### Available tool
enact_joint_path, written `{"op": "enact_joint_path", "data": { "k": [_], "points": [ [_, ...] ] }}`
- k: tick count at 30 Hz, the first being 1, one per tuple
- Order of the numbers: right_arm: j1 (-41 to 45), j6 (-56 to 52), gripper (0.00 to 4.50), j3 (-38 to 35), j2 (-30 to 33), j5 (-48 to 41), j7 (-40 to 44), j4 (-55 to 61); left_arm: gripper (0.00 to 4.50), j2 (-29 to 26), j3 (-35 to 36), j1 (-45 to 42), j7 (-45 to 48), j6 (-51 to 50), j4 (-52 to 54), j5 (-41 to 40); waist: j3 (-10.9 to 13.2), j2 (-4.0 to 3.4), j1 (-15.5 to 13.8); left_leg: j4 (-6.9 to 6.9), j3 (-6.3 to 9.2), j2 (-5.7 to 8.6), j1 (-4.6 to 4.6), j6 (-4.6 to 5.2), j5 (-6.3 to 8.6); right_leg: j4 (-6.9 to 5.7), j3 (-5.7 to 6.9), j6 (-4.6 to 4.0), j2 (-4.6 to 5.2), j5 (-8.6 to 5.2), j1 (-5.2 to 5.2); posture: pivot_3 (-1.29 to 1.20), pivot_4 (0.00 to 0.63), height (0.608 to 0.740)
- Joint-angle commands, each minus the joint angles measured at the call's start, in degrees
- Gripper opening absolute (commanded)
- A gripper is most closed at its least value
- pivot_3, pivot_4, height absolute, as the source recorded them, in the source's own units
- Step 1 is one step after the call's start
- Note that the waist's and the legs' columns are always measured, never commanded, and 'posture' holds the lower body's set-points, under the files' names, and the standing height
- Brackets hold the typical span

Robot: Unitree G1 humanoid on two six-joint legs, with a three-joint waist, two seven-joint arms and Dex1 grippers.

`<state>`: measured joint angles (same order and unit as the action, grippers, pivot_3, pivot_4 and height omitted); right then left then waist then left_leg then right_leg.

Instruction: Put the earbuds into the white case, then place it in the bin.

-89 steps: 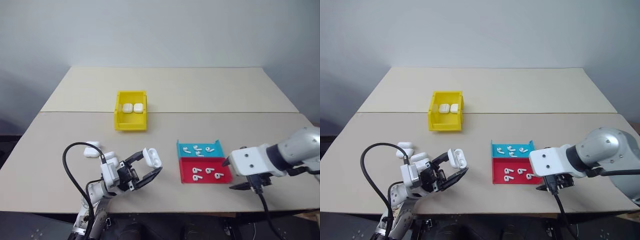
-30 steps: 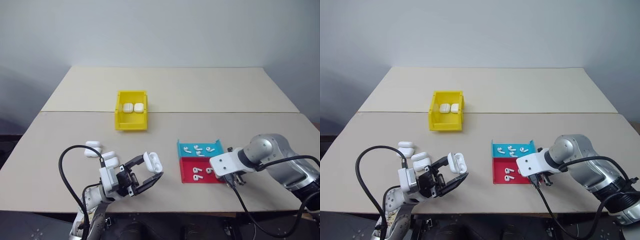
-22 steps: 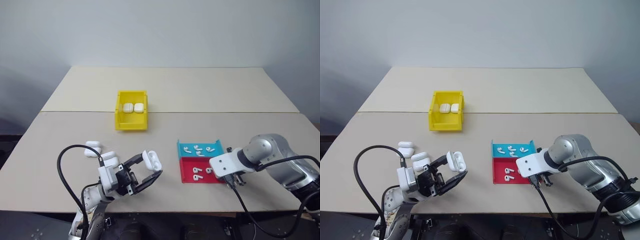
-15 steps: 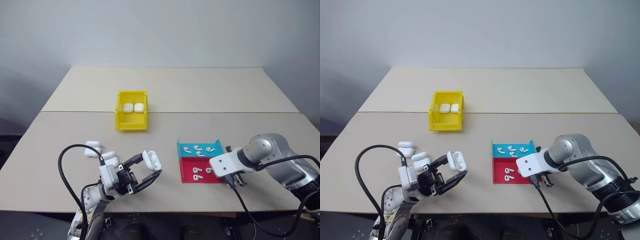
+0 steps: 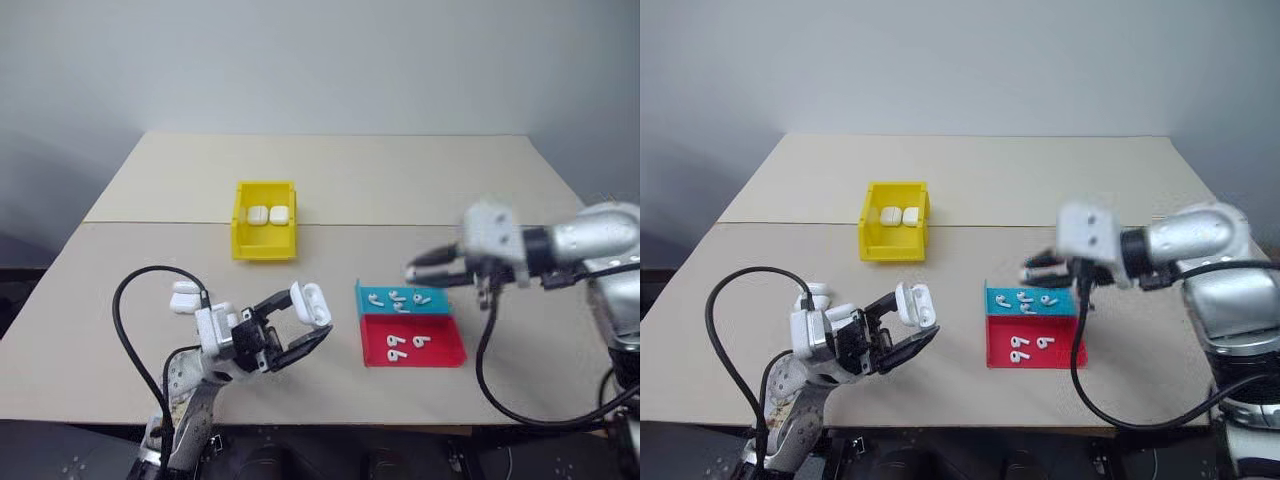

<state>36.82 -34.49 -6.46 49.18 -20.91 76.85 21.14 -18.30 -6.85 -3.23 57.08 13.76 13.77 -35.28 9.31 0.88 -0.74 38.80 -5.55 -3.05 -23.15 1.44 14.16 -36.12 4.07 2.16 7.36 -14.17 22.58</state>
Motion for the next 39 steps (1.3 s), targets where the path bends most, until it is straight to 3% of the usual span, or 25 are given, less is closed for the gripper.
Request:
{"op": "enact_joint_path", "data": {
  "k": [1,6,11,21,39],
  "points": [
    [0.7,-2.5,0.98,-9.7,-6.5,-11.4,-8.2,2.8,2.76,1.6,-1.1,-2.6,-0.7,-2.0,3.7,-1.5,0.0,0.01,0.0,0.0,0.05,0.0,0.0,0.0,0.0,0.02,0.05,0.0,0.0,0.0,-0.05,0.0,0.15,0.74],
    [-1.7,1.1,0.98,-16.8,-18.3,-26.5,-14.8,5.5,2.76,1.4,-3.5,-5.2,-0.5,-7.0,7.3,-1.7,0.0,0.0,0.0,0.02,0.07,0.03,0.01,0.01,0.0,0.02,0.05,0.05,0.0,0.04,-0.1,0.0,0.15,0.74],
    [-3.8,8.3,0.98,-12.3,-26.5,-30.3,-14.7,7.0,2.76,1.1,-2.5,-7.1,-0.7,-9.0,9.1,-2.6,0.0,-0.05,0.5,0.0,0.07,0.02,0.03,0.01,-0.01,-0.04,0.02,0.05,-0.03,0.05,-0.08,0.0,0.15,0.74],
    [-6.8,20.1,0.98,0.8,-28.2,-21.0,-7.8,1.3,2.76,1.7,-1.6,-5.1,-1.3,-8.9,11.0,-2.3,0.0,-0.06,0.7,0.0,0.06,0.03,0.11,0.03,-0.04,-0.07,-0.01,0.05,-0.04,0.05,-0.13,0.0,0.15,0.74],
    [-6.0,25.0,0.98,3.7,-27.1,-19.4,-6.8,-2.4,2.76,1.5,-1.7,-4.2,-1.7,-8.7,11.5,-1.2,0.0,-0.06,0.4,-0.01,0.06,0.02,0.1,0.03,-0.04,-0.05,0.0,0.05,-0.05,0.06,-0.12,0.0,0.15,0.74]
  ]
}}
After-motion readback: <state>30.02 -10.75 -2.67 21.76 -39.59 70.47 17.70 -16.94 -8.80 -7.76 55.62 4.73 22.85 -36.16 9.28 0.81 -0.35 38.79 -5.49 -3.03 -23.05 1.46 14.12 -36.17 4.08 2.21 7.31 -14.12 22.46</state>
